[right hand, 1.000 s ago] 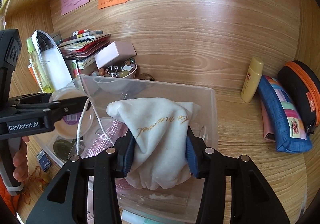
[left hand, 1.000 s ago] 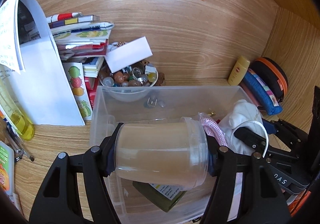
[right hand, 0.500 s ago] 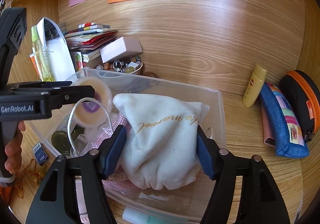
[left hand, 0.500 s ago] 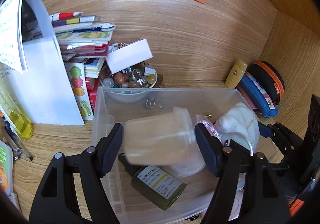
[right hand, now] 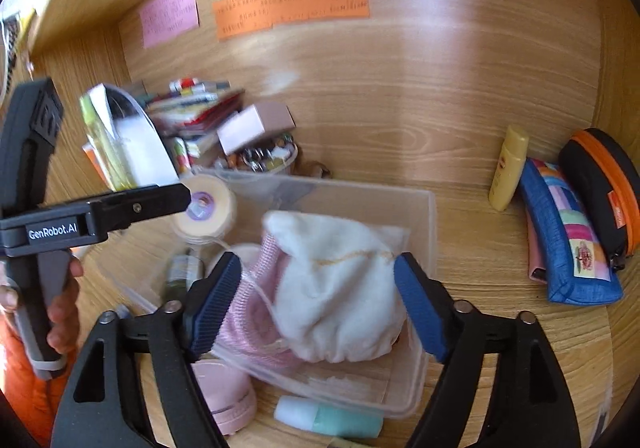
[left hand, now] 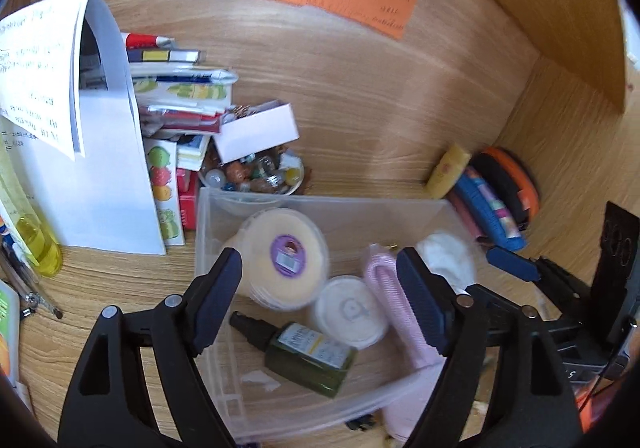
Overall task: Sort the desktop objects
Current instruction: 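Open the left tool to drop the cream jar in the bin while the right tool releases the white bag, then move the left tool to the blue Max box while the right tool approaches the clear square block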
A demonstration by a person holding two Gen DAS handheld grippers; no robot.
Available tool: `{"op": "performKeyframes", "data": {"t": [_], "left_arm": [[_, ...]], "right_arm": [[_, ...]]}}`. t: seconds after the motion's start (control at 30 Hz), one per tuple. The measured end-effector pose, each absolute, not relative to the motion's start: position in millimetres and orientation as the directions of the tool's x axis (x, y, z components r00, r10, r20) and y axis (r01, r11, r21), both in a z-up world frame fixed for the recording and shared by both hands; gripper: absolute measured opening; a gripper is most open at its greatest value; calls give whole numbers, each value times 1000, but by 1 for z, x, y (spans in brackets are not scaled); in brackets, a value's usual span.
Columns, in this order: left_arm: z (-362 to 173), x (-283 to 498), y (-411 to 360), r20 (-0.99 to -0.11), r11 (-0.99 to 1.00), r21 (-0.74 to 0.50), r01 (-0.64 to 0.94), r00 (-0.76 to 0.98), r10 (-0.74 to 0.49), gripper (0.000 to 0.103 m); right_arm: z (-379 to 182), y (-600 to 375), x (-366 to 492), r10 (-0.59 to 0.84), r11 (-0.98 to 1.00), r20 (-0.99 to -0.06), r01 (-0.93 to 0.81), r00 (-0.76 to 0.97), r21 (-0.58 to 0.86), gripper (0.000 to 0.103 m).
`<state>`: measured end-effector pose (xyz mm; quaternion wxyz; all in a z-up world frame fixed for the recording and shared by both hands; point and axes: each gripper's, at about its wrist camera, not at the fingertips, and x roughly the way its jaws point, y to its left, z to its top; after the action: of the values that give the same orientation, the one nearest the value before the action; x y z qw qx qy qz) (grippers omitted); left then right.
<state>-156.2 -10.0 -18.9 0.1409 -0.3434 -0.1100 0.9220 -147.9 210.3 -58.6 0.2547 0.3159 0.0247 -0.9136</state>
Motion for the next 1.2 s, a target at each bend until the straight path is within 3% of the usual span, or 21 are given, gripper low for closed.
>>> {"op": "performKeyframes", "data": {"t": [0.23,0.4,0.6,0.8,1.2], "left_arm": [[5,-142,-15,-589,-934,-314,-170,-737,332,87],[22,-116,-21,-556,-962,-233,-144,-792,253,94],[31,-86,-30,-535,-965,-210,-155,-808,247,96],[22,-65,-28,-564,-983,-100,-155,-805,184,96],[-16,-37,-43,-633,-986,-104,-132,-756,167,96]], "right_arm": [[-36,218,-127,-457,-865,-564,493,-688,99,84],[-30,223,-111,-451,-862,-568,502,-689,75,85],[-31,226,-95,-439,-864,-582,498,-685,67,86],[-44,228,-83,-446,-866,-603,490,-661,102,86],[-75,245,-53,-422,-880,-644,459,-639,122,86]]}}
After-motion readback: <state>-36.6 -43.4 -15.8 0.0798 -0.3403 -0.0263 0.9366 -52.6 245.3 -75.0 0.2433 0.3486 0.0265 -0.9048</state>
